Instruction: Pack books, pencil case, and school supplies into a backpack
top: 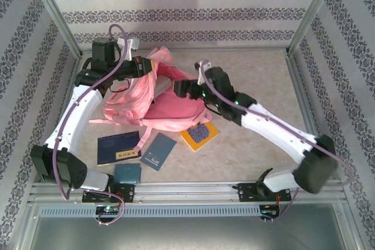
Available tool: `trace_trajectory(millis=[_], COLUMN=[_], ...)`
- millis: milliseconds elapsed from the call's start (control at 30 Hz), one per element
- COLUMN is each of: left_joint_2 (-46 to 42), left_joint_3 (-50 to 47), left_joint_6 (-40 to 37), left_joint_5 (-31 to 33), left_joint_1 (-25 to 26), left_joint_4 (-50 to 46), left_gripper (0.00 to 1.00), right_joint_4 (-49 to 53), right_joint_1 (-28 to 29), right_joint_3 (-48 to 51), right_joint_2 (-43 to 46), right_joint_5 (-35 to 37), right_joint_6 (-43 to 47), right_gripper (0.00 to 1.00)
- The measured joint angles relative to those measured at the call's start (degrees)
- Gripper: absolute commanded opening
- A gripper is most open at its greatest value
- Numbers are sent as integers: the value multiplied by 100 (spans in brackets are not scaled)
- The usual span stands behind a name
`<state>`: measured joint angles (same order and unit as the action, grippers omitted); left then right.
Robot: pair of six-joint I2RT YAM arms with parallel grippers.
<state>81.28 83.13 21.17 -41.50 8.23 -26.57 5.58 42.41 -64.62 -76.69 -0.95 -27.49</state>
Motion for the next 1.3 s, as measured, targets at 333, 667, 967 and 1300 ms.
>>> trace_trajectory(millis=[333, 667, 967, 1300], left_joint_2=[0, 0, -11, -42], left_joint_3=[-31, -31, -31, -31], left_joint_6=[-15, -15, -13, 11], left_joint_5=[35, 166, 168, 210], left_joint_1=[2, -11, -39, -48], left_joint_4=[2, -2, -2, -2], left_gripper=[0, 0, 0, 0], right_joint_4=[-391, 400, 1305, 1648], right_joint_1=[1451, 2885, 3042, 3156], right_joint_3=[922, -1432, -2754, -2728], right_joint_2=[-240, -3633, -4857, -4913], right_joint_5=[-1327, -1587, -1449, -616], right_joint_6=[2304, 3099, 3397, 3523], right_gripper=[61, 63, 62, 58])
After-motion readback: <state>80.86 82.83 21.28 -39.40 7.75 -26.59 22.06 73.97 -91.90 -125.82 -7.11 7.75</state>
